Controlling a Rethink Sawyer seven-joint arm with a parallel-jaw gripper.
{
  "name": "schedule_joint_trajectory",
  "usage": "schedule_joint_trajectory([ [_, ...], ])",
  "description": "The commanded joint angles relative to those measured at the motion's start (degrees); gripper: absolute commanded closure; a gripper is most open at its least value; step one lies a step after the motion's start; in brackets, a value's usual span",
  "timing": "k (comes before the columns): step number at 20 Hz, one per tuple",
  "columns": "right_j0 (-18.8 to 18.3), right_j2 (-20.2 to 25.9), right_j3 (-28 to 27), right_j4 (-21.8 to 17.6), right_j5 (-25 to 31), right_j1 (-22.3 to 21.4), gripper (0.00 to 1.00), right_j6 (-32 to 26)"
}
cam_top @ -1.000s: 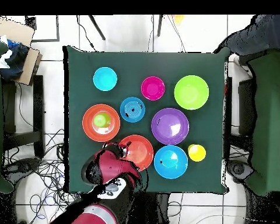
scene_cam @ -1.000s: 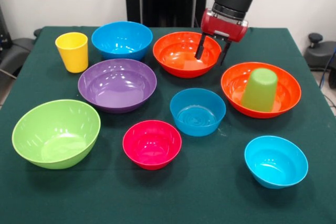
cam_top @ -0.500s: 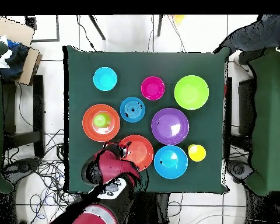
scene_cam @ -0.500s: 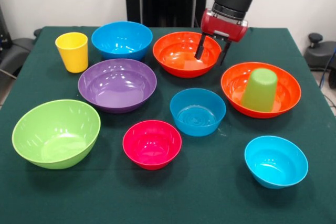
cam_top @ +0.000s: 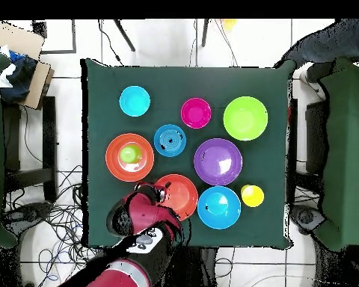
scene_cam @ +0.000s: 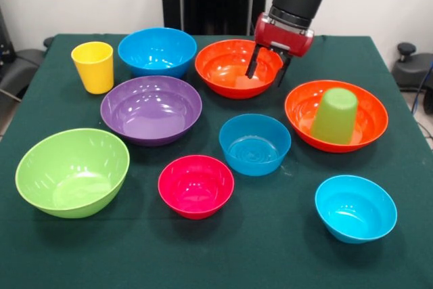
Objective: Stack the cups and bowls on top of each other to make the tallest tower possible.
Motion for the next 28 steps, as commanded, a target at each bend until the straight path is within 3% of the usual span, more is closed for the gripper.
schedule_joint_trajectory([
  [1,0.24,4.15,-2.60,2.40,-3.62,4.29,0.00,11.14],
  [28,1.06,3.26,-2.81,3.83,-2.58,4.04,0.00,9.88],
])
